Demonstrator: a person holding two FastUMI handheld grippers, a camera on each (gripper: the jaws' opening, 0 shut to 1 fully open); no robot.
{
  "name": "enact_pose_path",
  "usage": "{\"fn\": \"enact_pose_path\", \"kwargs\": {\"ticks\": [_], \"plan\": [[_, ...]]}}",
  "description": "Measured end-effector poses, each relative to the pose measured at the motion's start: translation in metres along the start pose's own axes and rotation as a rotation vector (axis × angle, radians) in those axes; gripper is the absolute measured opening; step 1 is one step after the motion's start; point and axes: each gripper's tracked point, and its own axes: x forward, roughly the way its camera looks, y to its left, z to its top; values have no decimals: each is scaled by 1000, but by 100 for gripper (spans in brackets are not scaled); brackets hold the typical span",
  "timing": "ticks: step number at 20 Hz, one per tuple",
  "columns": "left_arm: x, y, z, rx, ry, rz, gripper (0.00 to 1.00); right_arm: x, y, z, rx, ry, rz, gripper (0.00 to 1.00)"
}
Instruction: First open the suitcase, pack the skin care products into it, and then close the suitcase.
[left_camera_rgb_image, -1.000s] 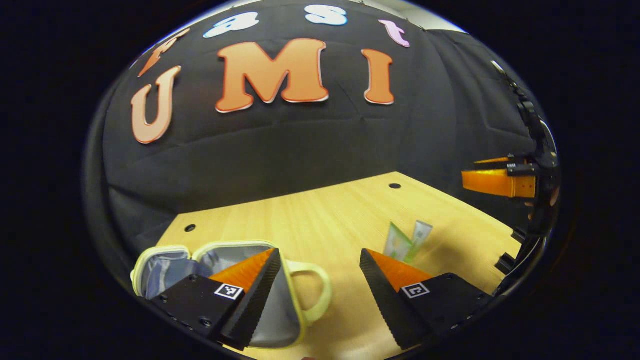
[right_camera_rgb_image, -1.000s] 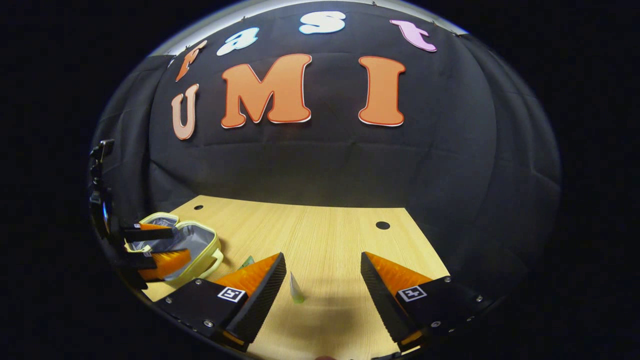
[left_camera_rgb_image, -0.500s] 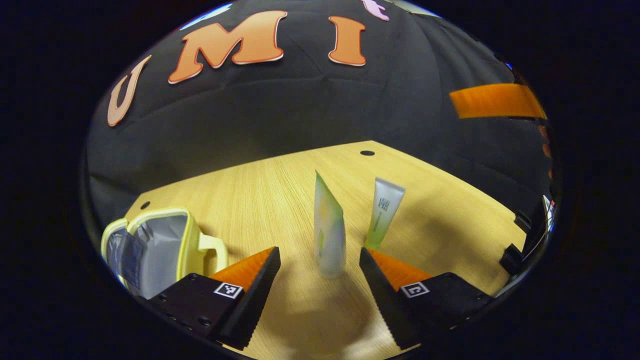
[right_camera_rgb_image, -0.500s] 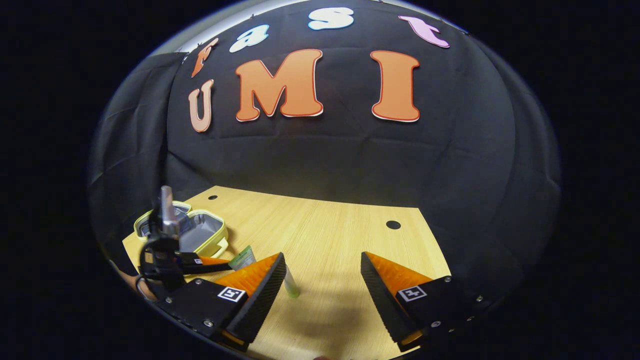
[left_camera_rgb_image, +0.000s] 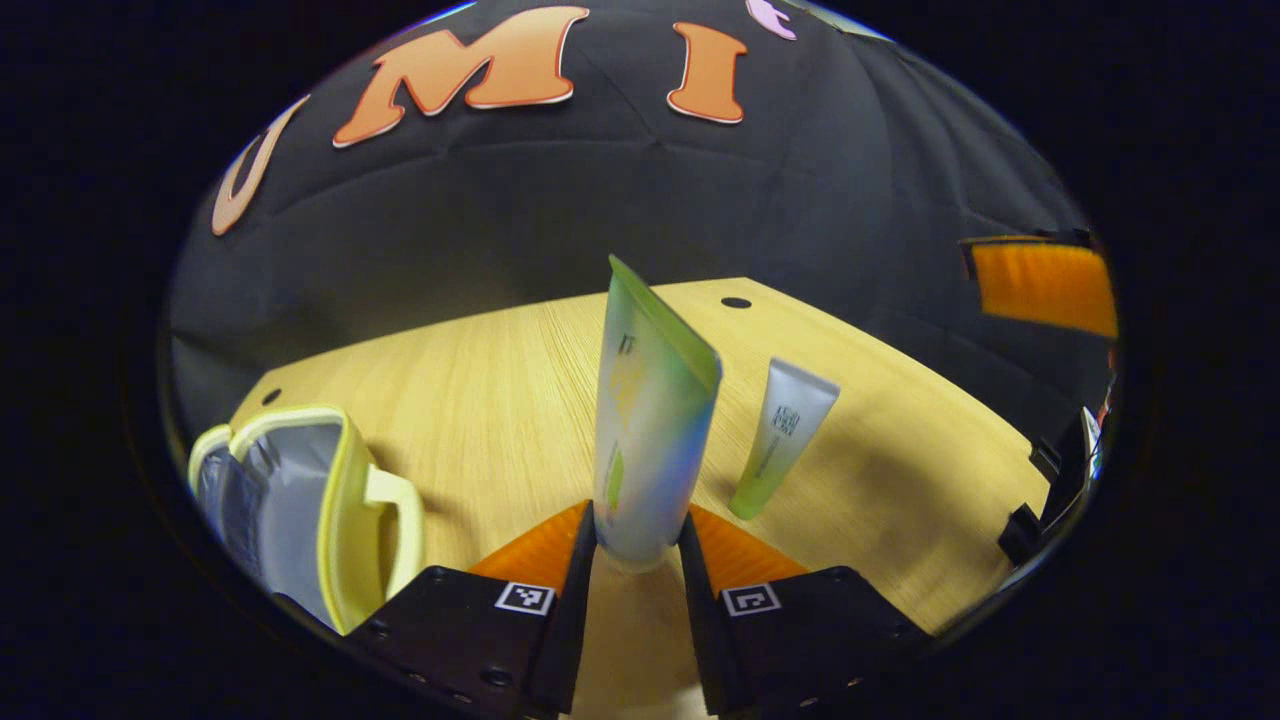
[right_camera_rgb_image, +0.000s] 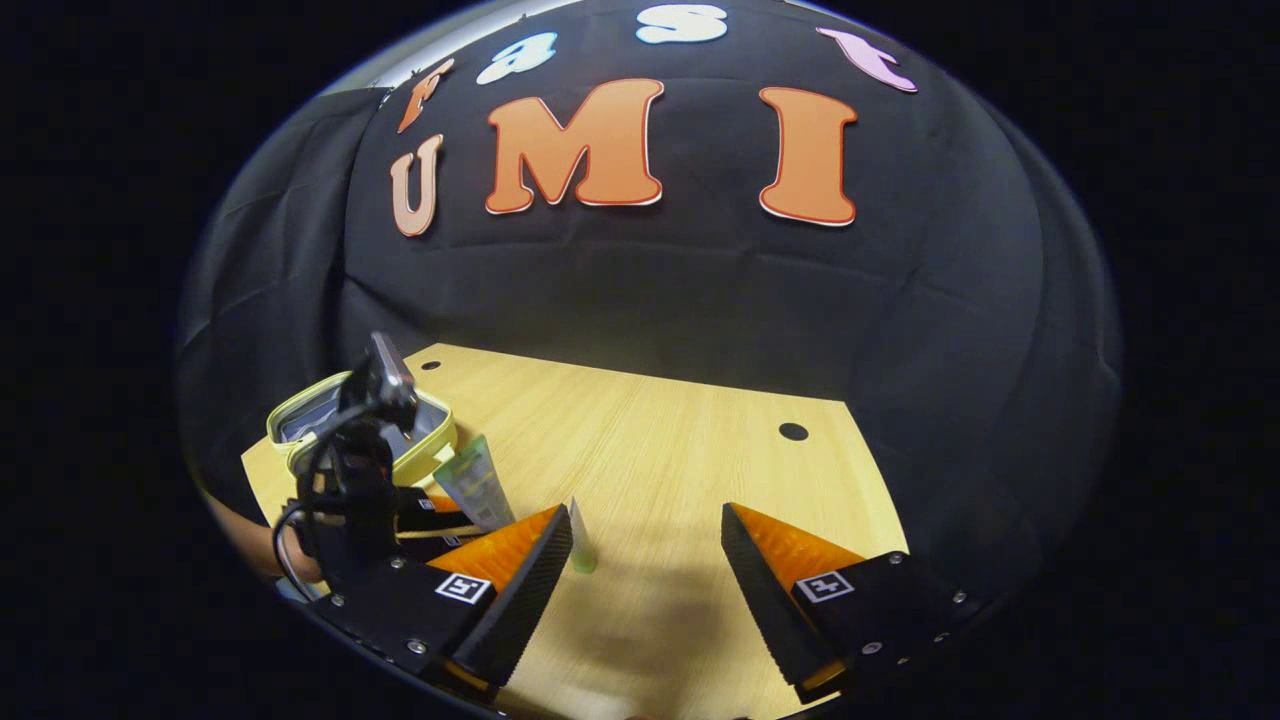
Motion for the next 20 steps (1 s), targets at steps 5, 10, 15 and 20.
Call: {"fn": "enact_pose_path", "kwargs": {"ticks": [5,10,15,20], "plan": [[-53,36,51,-96,-72,77,46,12,29,-31,-39,49,77,95],[-121,101,89,-132,-107,251,47,54,49,-60,-45,110,150,95],[-164,140,66,-110,-36,392,46,94,55,-88,-44,183,180,82],[-202,168,42,-118,13,487,46,119,67,-109,-68,212,183,63]]}}
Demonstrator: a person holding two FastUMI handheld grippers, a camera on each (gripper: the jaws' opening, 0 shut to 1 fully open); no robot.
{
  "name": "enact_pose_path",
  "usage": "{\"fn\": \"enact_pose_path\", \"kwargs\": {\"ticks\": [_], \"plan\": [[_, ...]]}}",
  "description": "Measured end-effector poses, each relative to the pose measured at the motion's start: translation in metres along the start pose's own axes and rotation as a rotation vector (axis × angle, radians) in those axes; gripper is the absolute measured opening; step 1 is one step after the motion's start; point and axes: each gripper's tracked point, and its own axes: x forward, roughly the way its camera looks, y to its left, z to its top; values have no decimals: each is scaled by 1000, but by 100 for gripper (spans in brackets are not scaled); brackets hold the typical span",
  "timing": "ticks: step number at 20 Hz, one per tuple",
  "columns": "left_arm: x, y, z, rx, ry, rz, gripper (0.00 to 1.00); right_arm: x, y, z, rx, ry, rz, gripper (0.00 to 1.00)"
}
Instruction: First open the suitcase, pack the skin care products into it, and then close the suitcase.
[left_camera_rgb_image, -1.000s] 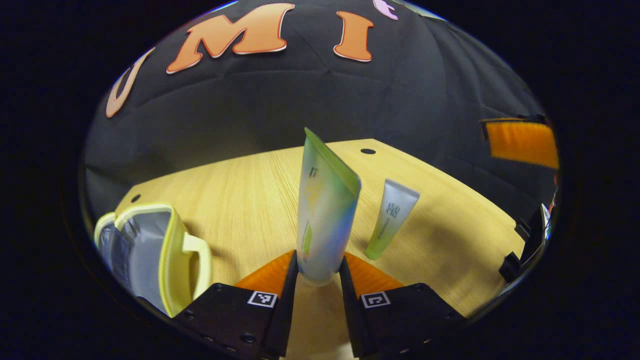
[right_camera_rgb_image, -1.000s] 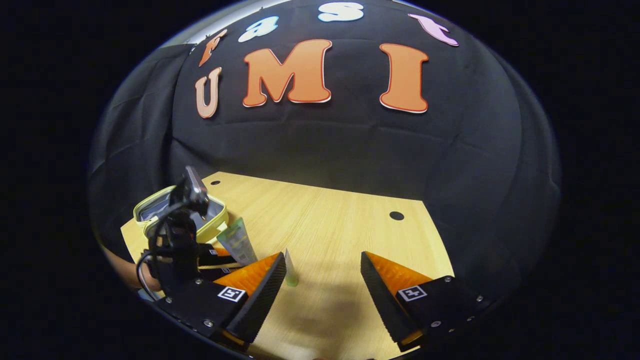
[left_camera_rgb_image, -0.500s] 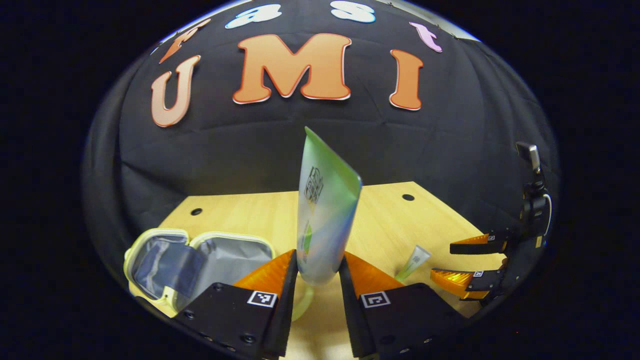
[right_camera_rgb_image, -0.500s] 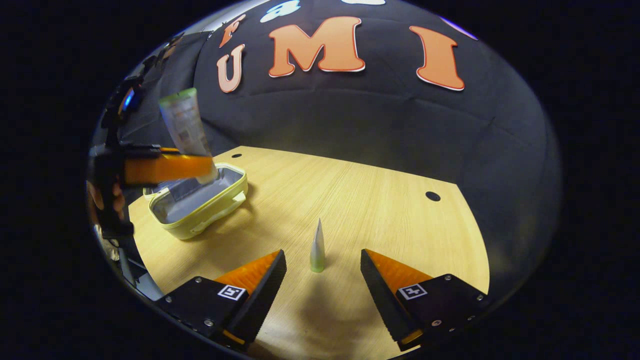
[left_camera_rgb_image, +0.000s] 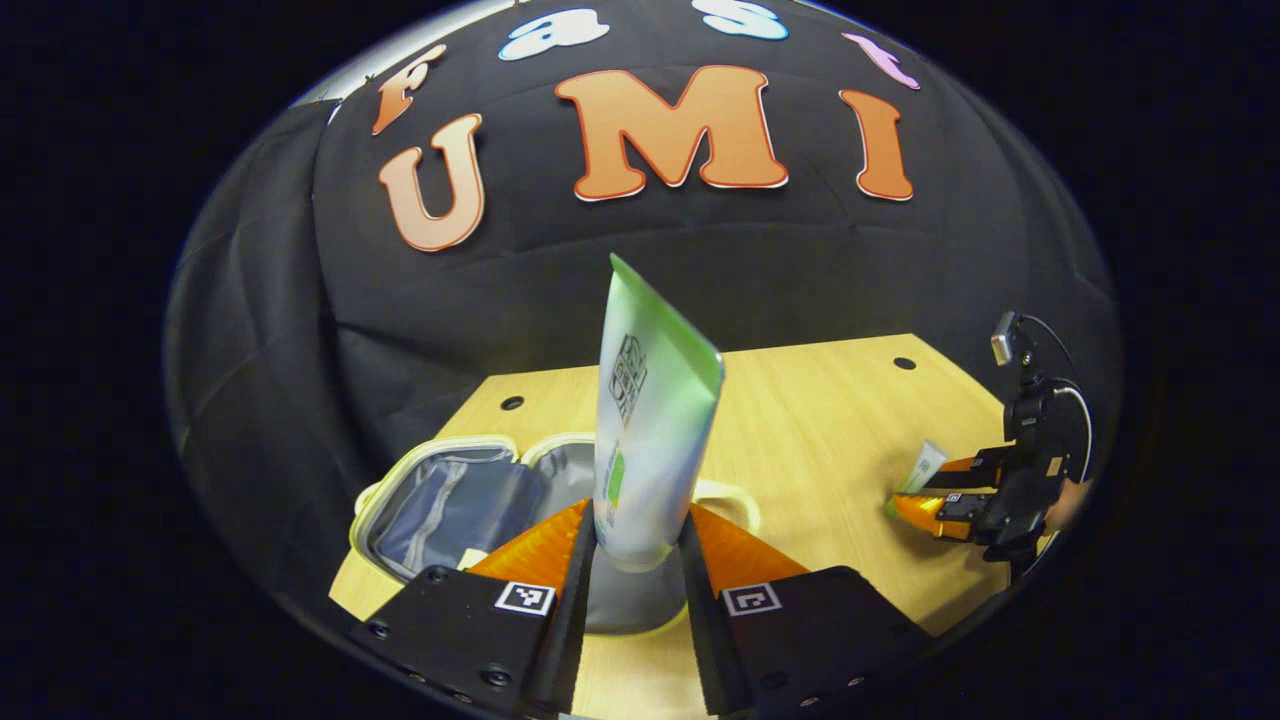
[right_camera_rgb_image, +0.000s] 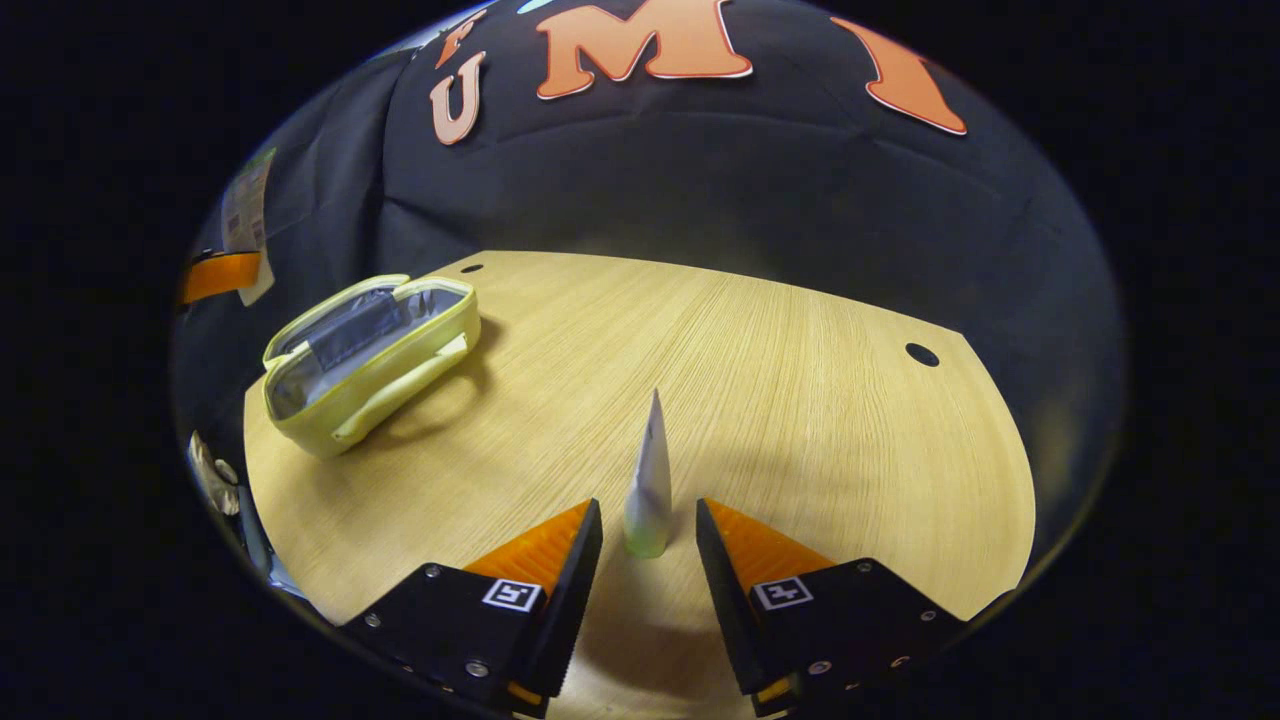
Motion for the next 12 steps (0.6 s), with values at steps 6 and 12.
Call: {"fn": "enact_pose_path", "kwargs": {"ticks": [6,12], "plan": [[-7,33,-16,-35,42,47,46,7,11,1,50,21,40,33],[15,63,-21,-32,57,-38,46,-35,45,49,34,-57,41,32]]}}
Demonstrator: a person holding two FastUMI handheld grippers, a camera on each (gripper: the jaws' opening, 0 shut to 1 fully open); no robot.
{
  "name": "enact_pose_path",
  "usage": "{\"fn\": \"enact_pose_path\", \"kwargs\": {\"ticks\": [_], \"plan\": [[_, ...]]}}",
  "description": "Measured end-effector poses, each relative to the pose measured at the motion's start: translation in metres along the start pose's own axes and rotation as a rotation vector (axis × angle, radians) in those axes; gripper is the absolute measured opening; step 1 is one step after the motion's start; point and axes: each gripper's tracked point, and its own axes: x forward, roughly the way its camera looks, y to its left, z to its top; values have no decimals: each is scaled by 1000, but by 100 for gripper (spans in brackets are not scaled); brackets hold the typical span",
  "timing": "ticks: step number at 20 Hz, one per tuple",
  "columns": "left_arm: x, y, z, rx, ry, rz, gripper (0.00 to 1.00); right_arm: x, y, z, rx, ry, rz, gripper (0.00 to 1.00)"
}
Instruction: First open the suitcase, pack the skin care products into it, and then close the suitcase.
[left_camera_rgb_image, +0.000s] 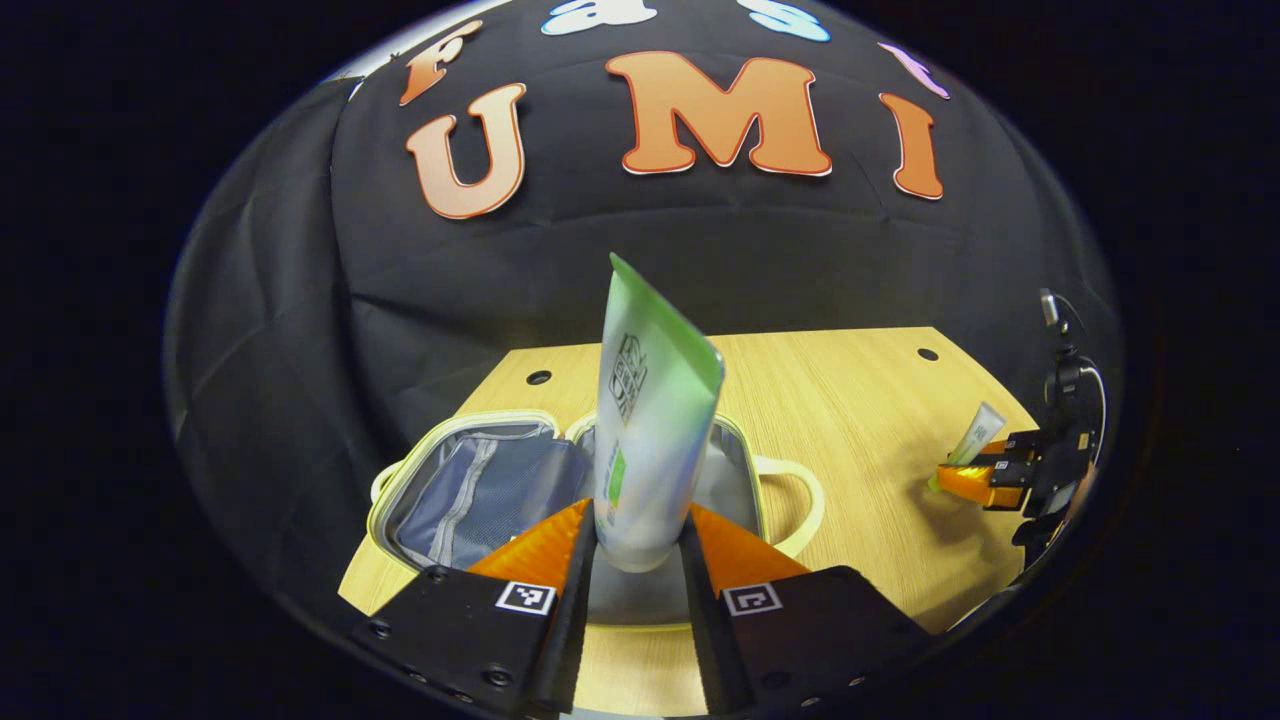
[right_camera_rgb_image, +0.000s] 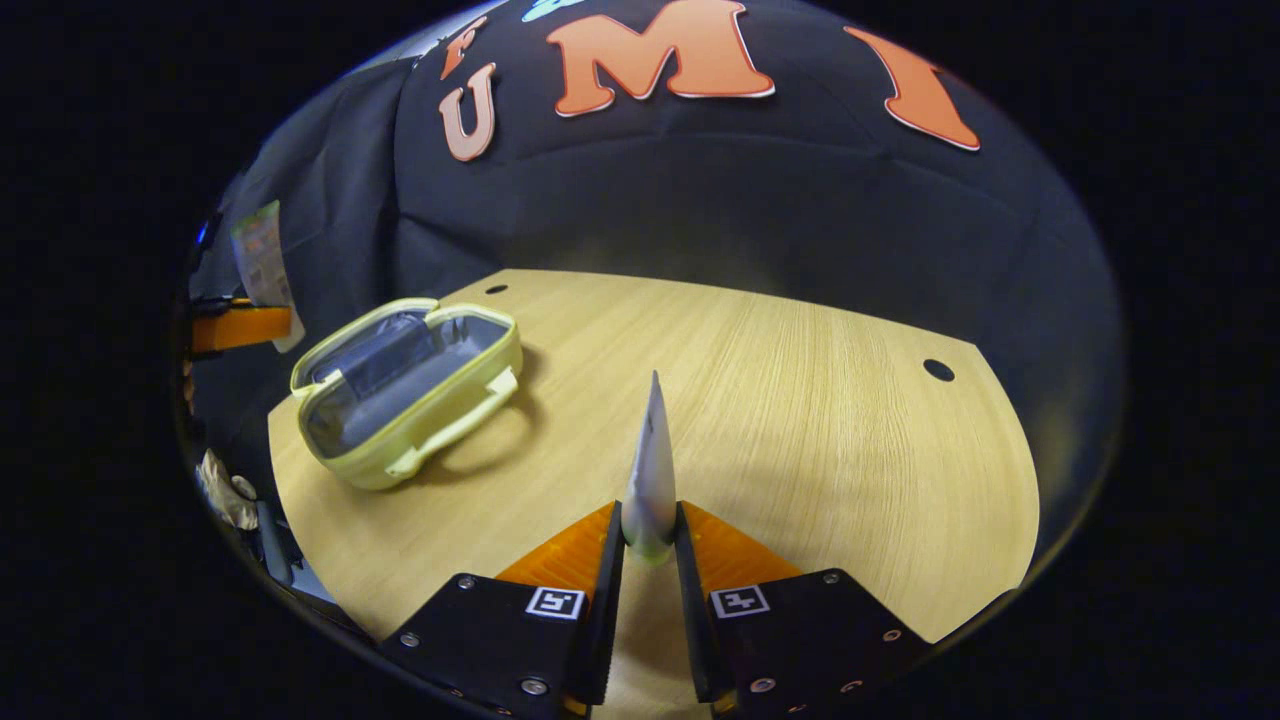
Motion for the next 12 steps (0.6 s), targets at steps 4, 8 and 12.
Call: {"fn": "enact_pose_path", "kwargs": {"ticks": [4,8,12], "plan": [[26,11,-15,-15,82,-103,46,-19,30,37,24,-62,-16,32],[63,25,-42,-24,215,-186,47,-30,62,61,87,-100,-36,32],[86,33,-70,-3,346,-264,47,-29,103,74,94,-101,-35,32]]}}
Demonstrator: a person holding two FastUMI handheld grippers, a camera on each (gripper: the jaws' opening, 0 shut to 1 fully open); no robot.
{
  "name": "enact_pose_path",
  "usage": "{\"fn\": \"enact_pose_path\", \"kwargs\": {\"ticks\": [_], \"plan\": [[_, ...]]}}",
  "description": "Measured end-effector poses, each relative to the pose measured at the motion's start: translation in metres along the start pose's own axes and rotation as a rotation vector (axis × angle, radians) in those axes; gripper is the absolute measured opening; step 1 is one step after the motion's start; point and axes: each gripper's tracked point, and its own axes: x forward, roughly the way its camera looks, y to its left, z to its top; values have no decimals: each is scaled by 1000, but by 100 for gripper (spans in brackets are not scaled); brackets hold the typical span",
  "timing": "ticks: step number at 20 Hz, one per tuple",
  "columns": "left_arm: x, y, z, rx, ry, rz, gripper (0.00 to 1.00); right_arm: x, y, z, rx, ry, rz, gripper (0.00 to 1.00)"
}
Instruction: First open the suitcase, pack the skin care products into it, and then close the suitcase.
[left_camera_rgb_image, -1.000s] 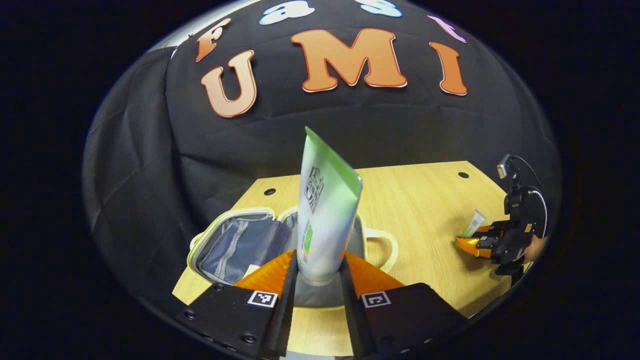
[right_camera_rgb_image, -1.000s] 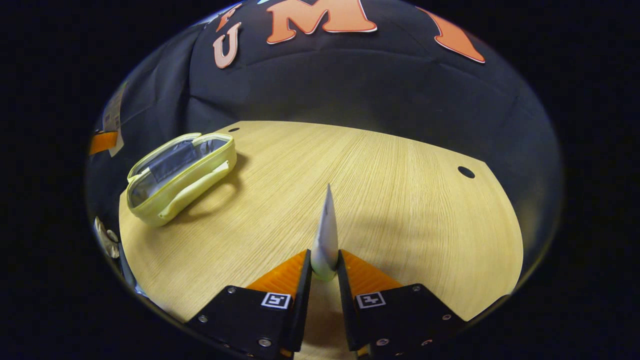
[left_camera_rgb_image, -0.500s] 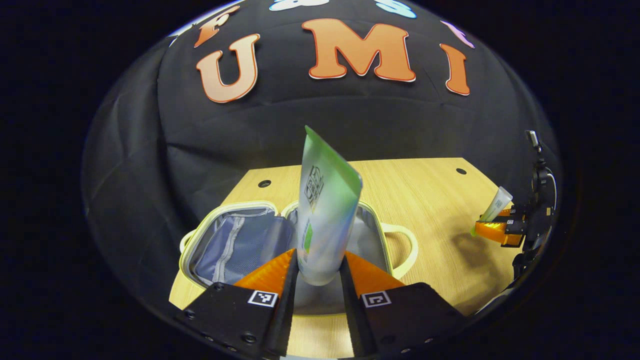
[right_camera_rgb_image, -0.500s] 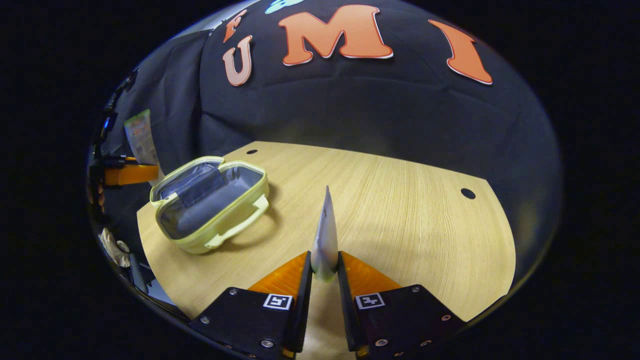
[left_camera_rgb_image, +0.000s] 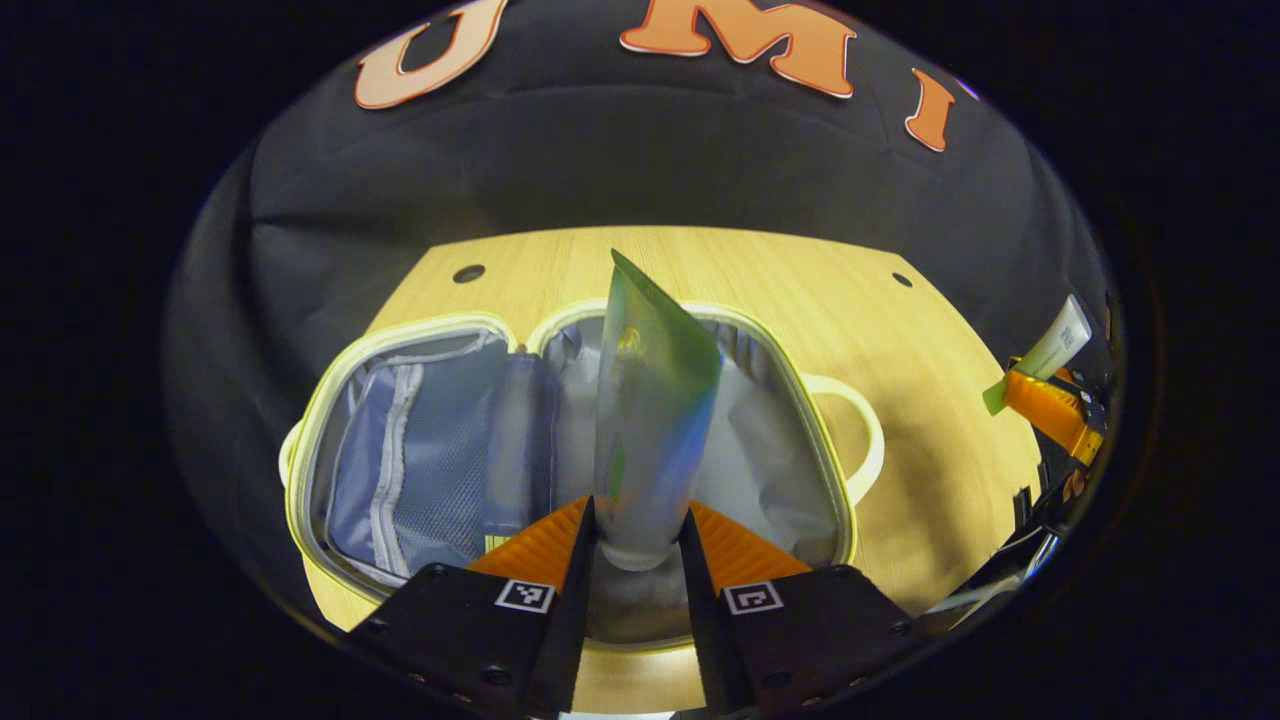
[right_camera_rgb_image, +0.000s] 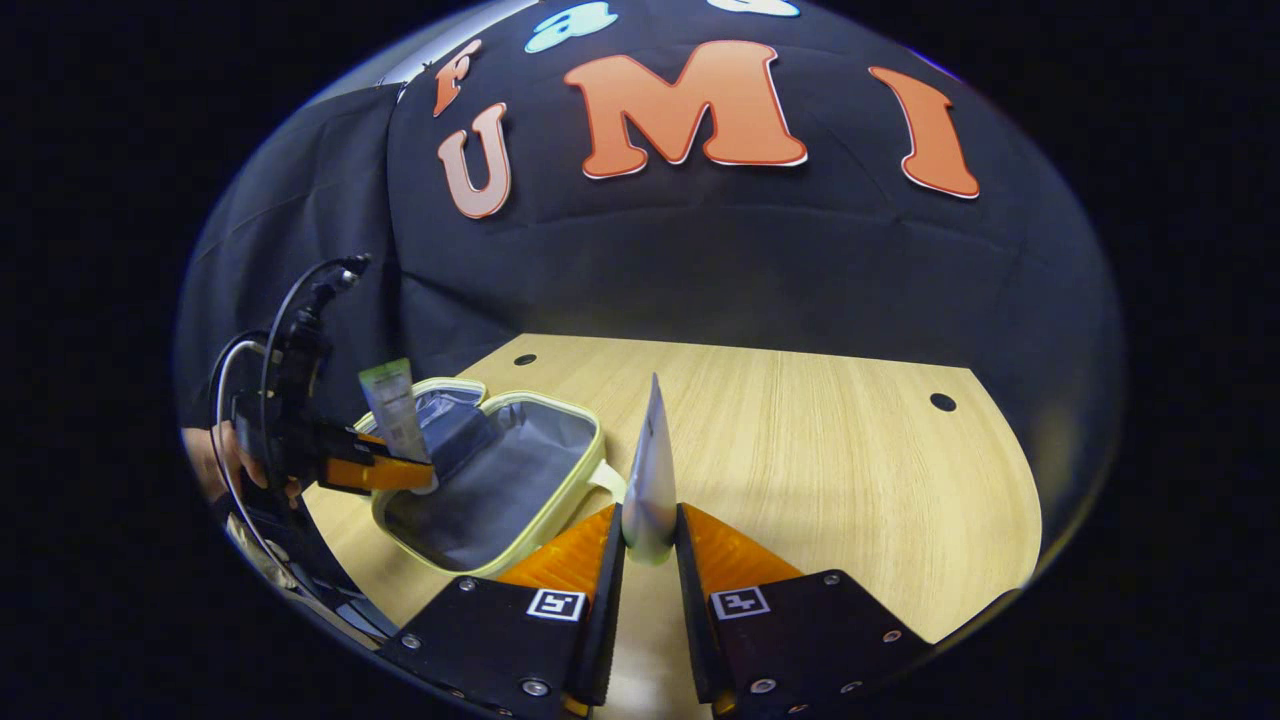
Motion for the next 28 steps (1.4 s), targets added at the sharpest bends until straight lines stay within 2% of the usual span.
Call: {"fn": "enact_pose_path", "kwargs": {"ticks": [3,6,8,10,12,13,14,15,16,21,24,28], "plan": [[12,4,-21,25,128,-73,47,10,41,1,26,23,21,32],[25,11,-39,-9,246,-124,47,24,72,-12,80,67,14,32],[32,10,-39,-34,264,-135,47,29,87,-17,120,95,-2,32],[40,10,-41,-65,278,-114,47,36,94,-14,119,106,-8,32],[44,12,-39,-95,262,-88,47,43,105,-10,119,116,17,32],[43,12,-38,-100,252,-90,51,51,111,-11,116,131,32,31],[38,7,-34,-110,226,-113,49,54,115,-11,119,138,45,32],[29,1,-30,-131,186,-153,58,59,119,-14,135,157,62,32],[22,4,-30,-132,164,-157,75,65,121,-15,136,175,70,32],[-43,50,-17,-218,13,-102,88,85,133,-42,142,277,101,32],[-75,94,-13,-278,-49,-47,88,99,145,-57,165,336,117,31],[-119,153,-10,-305,-100,63,88,113,146,-80,192,425,93,31]]}}
